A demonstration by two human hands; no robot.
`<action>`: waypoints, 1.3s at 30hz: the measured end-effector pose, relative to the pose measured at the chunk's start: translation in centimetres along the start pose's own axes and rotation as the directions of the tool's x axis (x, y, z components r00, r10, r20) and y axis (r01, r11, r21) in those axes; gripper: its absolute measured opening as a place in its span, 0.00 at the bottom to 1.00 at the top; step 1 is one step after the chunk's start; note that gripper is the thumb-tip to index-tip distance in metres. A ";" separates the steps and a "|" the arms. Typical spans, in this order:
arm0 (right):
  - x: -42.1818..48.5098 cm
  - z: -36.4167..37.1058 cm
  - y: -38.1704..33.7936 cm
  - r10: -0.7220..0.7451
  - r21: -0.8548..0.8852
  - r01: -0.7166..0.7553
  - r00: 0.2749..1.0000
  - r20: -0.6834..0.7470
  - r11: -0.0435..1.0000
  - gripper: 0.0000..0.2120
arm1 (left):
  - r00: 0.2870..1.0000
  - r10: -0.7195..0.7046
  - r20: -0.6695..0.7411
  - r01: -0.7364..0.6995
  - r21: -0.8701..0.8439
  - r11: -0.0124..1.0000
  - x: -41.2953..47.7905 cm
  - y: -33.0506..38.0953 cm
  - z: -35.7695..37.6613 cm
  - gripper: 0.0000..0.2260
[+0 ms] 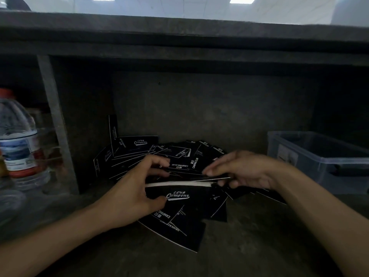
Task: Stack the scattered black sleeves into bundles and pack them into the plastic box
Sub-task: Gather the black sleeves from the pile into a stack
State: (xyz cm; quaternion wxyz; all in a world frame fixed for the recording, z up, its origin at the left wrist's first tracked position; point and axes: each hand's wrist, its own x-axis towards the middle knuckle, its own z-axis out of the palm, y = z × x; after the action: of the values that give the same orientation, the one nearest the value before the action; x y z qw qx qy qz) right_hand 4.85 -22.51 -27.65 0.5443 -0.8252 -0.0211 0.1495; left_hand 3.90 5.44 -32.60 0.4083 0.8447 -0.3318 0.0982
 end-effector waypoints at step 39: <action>5.5 0.6 1.2 -0.595 -0.630 0.454 0.803 -0.017 0.630 0.20 | 0.994 -0.106 -0.019 0.107 0.008 0.994 0.1 0.1 -0.1 0.13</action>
State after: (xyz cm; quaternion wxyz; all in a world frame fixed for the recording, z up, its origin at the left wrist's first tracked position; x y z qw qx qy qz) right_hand 9.79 -21.42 -30.18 0.2740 -0.9212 -0.2465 -0.1247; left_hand 3.89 5.38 -32.41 0.4120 0.8622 -0.2821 0.0856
